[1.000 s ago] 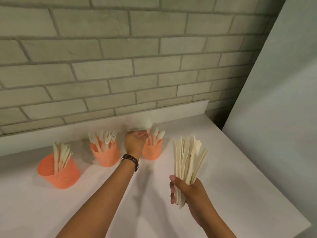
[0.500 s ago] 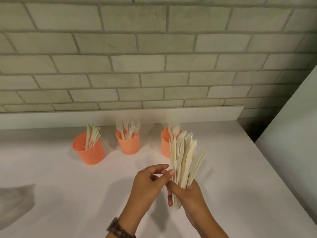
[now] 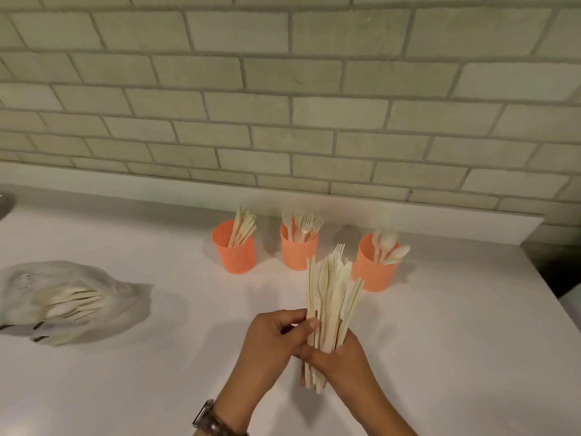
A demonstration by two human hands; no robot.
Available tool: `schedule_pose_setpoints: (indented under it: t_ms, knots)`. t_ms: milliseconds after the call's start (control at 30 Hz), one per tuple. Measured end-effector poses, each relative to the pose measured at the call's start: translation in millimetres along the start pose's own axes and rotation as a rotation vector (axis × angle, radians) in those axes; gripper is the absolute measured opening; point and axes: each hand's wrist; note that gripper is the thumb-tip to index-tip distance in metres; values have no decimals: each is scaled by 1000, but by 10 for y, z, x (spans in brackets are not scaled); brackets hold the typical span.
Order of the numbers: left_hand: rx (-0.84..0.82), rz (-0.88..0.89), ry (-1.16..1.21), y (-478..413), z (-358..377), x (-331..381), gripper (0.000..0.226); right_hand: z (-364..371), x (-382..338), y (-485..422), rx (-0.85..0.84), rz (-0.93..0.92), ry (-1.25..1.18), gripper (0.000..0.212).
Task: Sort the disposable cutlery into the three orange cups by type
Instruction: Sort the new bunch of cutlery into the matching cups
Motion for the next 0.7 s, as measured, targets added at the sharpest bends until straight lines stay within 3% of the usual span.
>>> schedule_pose_setpoints:
  t_ms: [100, 200, 300, 467, 600, 700]
  knots:
    - [-2, 25, -66, -3, -82, 33, 17, 34, -31, -18, -15, 3, 0, 37]
    - [2, 27, -50, -45, -196, 65, 16, 51, -33, -58, -21, 19, -33, 19]
    - [26, 63, 59, -151, -330, 153, 16, 35, -8, -116, 28, 33, -46, 23]
    - [290, 253, 89, -665, -722, 367, 17, -3, 13, -173, 78, 50, -87, 30]
    - [489, 375, -66, -1256, -1067, 499, 13, -20, 81, -192, 123, 59, -55, 33]
    - [535, 379, -170, -1617, -1229, 499, 17, -21, 93, -228, 133, 66, -63, 27]
Point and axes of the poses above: each hand's wrist, its own y-axis away from the middle knuckle, its own z-axis out of the palm, x = y × z, and after that the axes turned 13 degrees about y, right-handed
